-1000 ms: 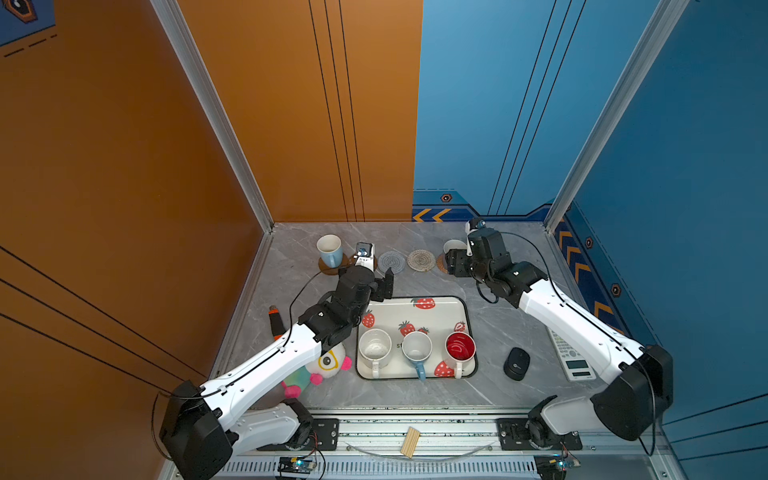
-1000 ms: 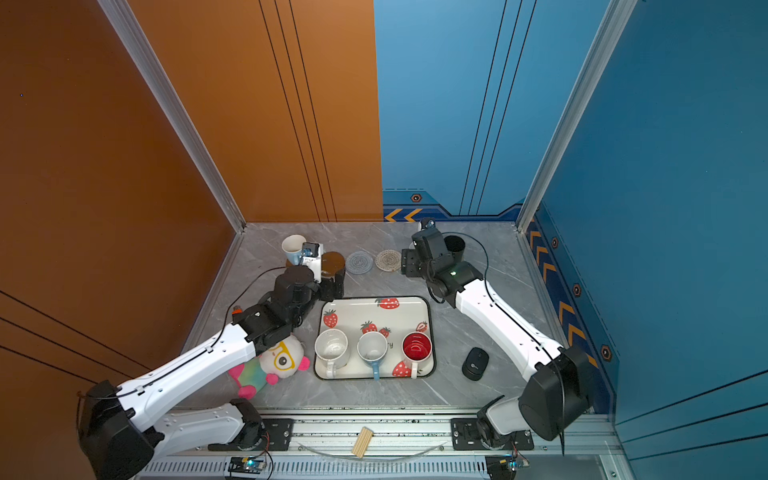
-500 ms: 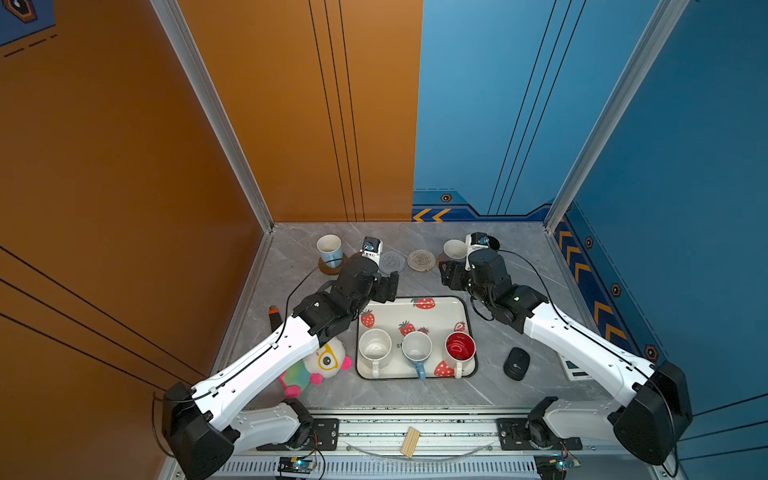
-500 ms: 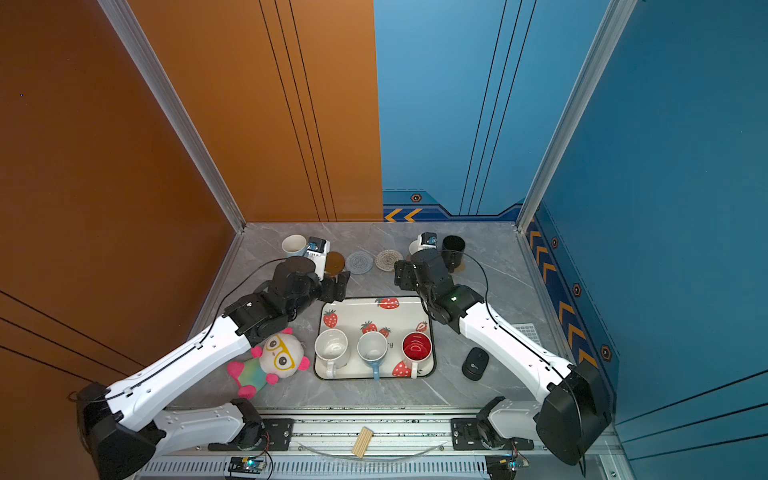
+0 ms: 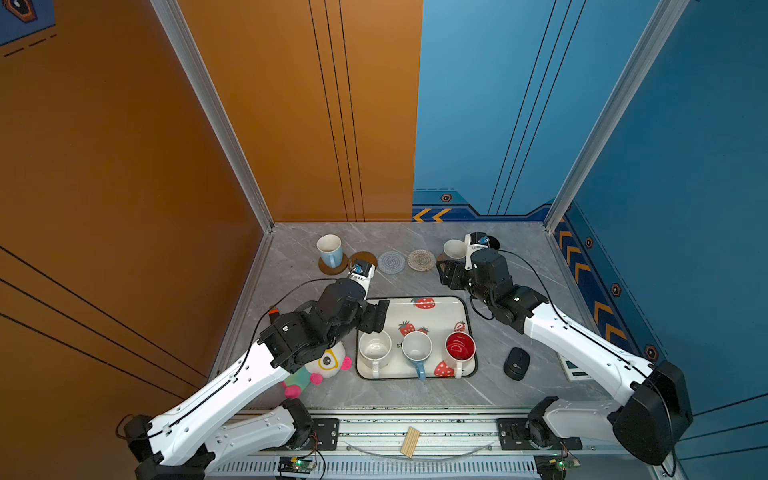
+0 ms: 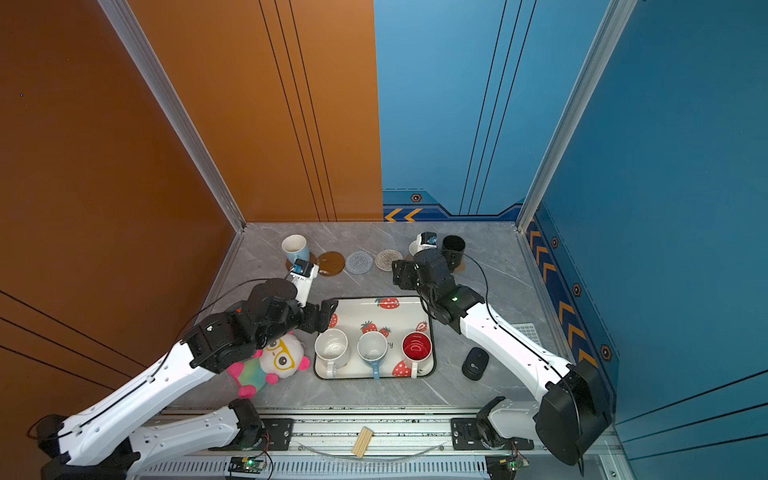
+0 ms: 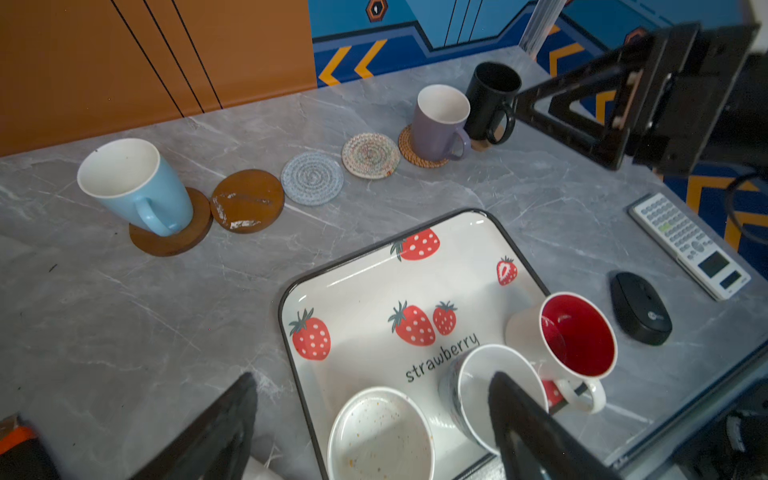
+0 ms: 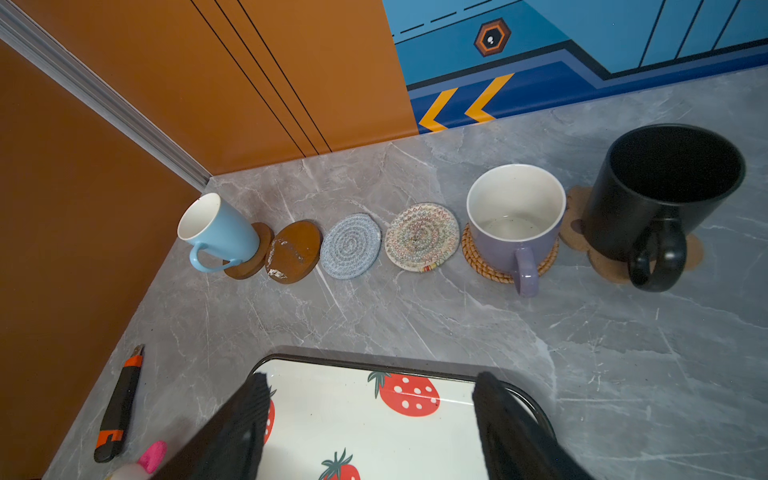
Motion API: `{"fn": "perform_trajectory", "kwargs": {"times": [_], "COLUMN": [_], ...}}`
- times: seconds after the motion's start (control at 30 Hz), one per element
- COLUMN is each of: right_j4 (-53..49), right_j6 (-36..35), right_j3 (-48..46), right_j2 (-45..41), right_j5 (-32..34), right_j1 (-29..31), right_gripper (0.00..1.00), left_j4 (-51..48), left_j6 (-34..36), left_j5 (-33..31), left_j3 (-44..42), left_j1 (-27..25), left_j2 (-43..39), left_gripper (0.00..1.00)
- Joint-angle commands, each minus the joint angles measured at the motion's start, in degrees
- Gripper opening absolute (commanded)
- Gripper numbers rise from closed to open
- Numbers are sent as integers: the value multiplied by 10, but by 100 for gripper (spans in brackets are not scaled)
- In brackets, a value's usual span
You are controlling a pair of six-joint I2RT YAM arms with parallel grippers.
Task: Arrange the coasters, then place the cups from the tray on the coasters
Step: 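Move the left gripper over the speckled white mug on the tray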
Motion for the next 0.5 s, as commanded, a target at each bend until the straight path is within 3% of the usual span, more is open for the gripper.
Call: {"fn": "perform_trajectory", "kwargs": {"times": [0.0,0.47], "right_j4": [15,19], "right_j6": [8,12], "right_j3": [-12,-13], "right_j2": [9,24], "right_j5": [-9,-19], "right_j1": [-6,-11], "right_gripper": [76,76], "left_j4": [-99,-167], "left_j6": [-39,-112], "left_j5": [-15,92], "left_j3": [15,-63], "left_j1": [-16,-72], "left_j2": [-16,-18], "left_gripper": [84,82]}}
